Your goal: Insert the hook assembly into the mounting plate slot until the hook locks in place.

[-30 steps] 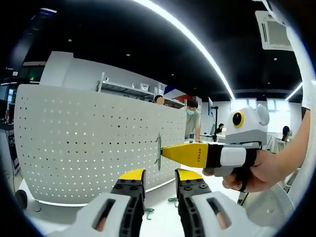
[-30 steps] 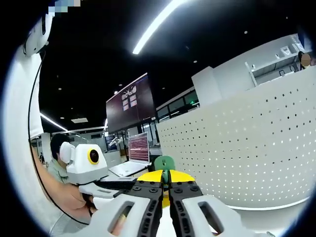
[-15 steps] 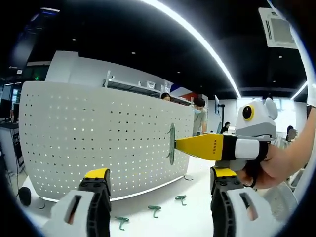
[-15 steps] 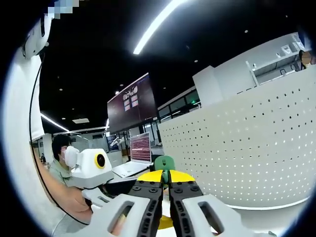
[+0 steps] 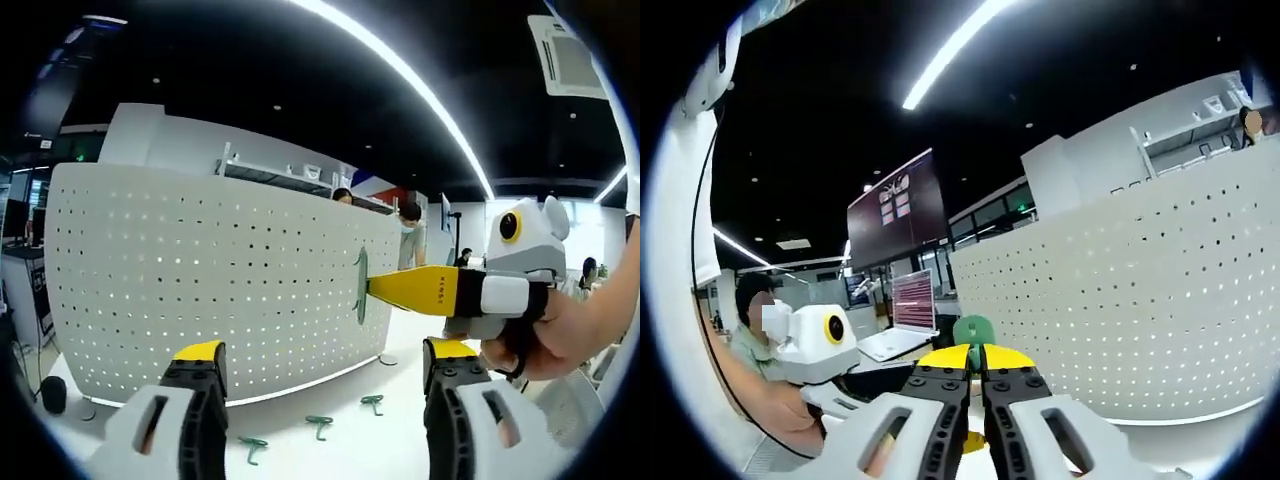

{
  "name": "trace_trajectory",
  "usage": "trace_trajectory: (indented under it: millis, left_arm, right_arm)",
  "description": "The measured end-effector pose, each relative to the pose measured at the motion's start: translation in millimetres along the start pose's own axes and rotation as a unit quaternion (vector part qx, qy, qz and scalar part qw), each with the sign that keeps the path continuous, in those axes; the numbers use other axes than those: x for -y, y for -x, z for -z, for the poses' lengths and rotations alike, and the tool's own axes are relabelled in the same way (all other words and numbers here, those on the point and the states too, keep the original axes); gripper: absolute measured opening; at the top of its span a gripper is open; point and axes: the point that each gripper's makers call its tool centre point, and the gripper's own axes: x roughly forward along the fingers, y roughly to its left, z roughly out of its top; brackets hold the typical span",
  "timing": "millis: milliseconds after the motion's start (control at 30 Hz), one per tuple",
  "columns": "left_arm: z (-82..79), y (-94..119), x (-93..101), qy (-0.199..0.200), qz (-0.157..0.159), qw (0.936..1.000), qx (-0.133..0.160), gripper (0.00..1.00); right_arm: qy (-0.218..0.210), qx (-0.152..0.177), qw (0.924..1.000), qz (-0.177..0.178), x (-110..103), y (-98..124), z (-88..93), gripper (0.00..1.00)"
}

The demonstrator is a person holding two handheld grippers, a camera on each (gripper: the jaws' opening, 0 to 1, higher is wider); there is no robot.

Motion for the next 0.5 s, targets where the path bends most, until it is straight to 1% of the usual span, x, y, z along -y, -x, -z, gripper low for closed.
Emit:
trace_trajectory:
  millis: [33, 67, 100, 133, 200, 233, 267, 333, 367, 433, 467, 500]
  left_arm:
    - [0.6, 0.1, -0.3, 0.001, 0.0, 1.0, -0.001, 0.82]
    - [1.5, 0.2, -0.9, 0.002, -0.001, 1.0, -0.003, 0.81]
    - [2.0, 0.3, -1.5, 0.003, -0.002, 1.0, -0.004, 0.8]
    - [2.1, 0.4, -2.2, 0.001, -0.003, 1.0, -0.004, 0.8]
    - [2.2, 0.7, -2.9, 0.003, -0.003, 1.0, -0.004, 0.8]
    - [2.5, 0.8, -3.1, 0.003, -0.004, 1.0, -0.005, 0.8]
    - [2.5, 1.0, -3.4, 0.003, -0.005, 1.0, -0.005, 0.8]
    - [1.8, 1.2, -3.3, 0.003, -0.005, 1.0, -0.003, 0.8]
    - [1.5, 1.3, -3.4, 0.003, -0.006, 1.0, -0.003, 0.8]
    - [0.7, 1.3, -3.7, 0.002, -0.007, 1.0, -0.002, 0.8]
    - [0.3, 1.1, -4.1, 0.001, -0.008, 1.0, -0.001, 0.8]
    - [0.4, 1.0, -3.9, 0.001, -0.007, 1.0, -0.001, 0.79]
  right_arm:
    - [-0.001, 0.002, 0.9999, 0.01, 3.7, 1.1, -1.3, 0.0]
    - [0.009, -0.002, 0.9994, 0.035, 12.9, 3.0, -1.1, 0.0]
    - [0.028, -0.009, 0.9978, 0.059, 22.2, 5.4, -0.2, 0.0]
    - [0.029, -0.013, 0.997, 0.071, 26.9, 6.8, 0.9, 0.0]
    - [0.023, -0.012, 0.9933, 0.112, 42.9, 12.6, 0.7, 0.0]
    - [0.017, -0.022, 0.9915, 0.127, 49.3, 15.3, 3.7, 0.0]
    - [0.025, -0.019, 0.988, 0.151, 59.2, 19.4, 2.2, 0.0]
    - [0.014, -0.021, 0.9846, 0.173, 68.7, 24.8, 3.1, 0.0]
    - [0.022, -0.021, 0.9819, 0.187, 73.9, 28.0, 2.4, 0.0]
    - [0.019, -0.037, 0.9779, 0.205, 81.7, 31.8, 8.3, 0.01]
    - [0.016, -0.036, 0.9768, 0.21, 84.5, 33.0, 9.0, 0.01]
    - [0.016, -0.038, 0.9773, 0.208, 85.1, 32.8, 9.9, 0.01]
